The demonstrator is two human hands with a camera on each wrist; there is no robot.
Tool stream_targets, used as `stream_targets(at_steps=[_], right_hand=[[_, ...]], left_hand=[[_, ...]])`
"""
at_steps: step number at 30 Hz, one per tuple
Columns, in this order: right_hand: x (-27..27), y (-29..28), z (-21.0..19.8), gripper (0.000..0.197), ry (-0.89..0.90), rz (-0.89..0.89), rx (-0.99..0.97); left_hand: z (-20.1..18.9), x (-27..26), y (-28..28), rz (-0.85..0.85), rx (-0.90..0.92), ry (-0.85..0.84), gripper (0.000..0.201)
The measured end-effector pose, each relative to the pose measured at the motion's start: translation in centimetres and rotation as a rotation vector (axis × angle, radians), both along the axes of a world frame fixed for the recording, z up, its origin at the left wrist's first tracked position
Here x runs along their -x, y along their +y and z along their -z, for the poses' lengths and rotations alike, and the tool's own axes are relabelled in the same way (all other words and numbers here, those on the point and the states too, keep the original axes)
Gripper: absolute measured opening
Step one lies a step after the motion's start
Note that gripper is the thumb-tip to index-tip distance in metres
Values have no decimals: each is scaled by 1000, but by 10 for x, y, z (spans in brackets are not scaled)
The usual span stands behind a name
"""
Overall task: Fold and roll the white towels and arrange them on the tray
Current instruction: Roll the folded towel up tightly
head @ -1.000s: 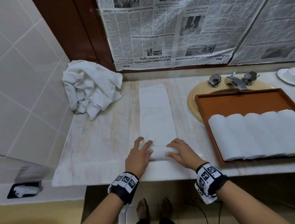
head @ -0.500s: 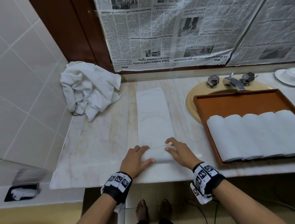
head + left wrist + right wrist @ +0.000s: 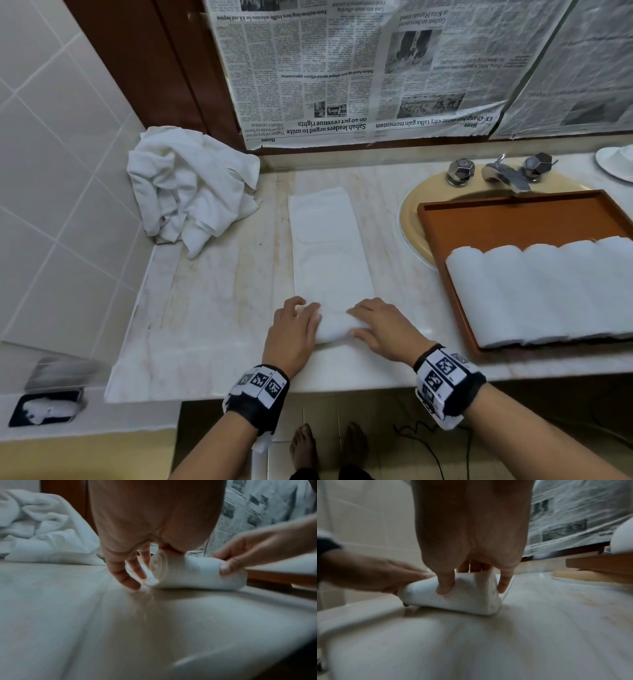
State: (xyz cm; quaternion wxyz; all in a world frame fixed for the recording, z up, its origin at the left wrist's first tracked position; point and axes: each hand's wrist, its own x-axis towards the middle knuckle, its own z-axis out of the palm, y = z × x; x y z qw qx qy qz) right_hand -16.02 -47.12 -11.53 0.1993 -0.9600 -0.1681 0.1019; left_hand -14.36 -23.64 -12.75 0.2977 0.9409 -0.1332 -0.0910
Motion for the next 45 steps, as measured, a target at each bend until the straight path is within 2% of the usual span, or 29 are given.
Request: stream_targets(at_steps=[3,5,7,9,11,14,17,19,21,24,28,31,33,35,37,38,39,42,45], right_hand=[[-10,0,-7,44,153,15,10],[-14,-3,-11,40,285,53,-60],[-12,-3,-13,38,359,145,-203],[-5,-1,-11,39,281,188,-193],[7,5,-4,39,117,147,-58],[25,13,5,36,-172,121,12],[34,15,14,55,-273,82,119],[31,14,16,63,-220,69,117],[19,10,11,70,-82,99,35],[0,5,1,82,157,137,-53],[-15,-2,-3,52,329,161,-168],[-17,-4,-4,46,426,151,-242],[-13,1,-6,49,288,120,-77],[-5,9,-6,51,-19,88,62],[8,18,-3,41,-270,55,73],[13,21,2,37,-337,46,77],[16,23,6,37,-352,35,91],[18,21,18,56,-312,2,141],[5,17,13,54,-224,-14,113]], left_hand=[[6,4,1,136,-33,-154,54],[9,6,2,150,-96,-130,67],[9,5,4,124,-164,-37,84],[8,6,2,101,-160,41,86],[3,8,-1,85,-128,95,74],[-2,4,-3,79,-113,157,52],[-2,-6,-5,56,-38,240,46],[-3,-8,-8,31,0,261,45],[-5,-5,-10,2,13,236,45],[-4,3,-6,52,-111,56,52],[6,9,5,145,-199,-78,68],[12,11,11,155,-196,-54,72],[12,7,14,157,-145,33,76],[7,-2,13,159,-95,137,79],[2,-10,10,153,-66,232,88],[0,-14,10,144,-58,262,93],[-2,-17,9,134,-50,284,97],[-4,-21,7,124,-62,313,103],[-6,-15,7,144,-224,169,99]])
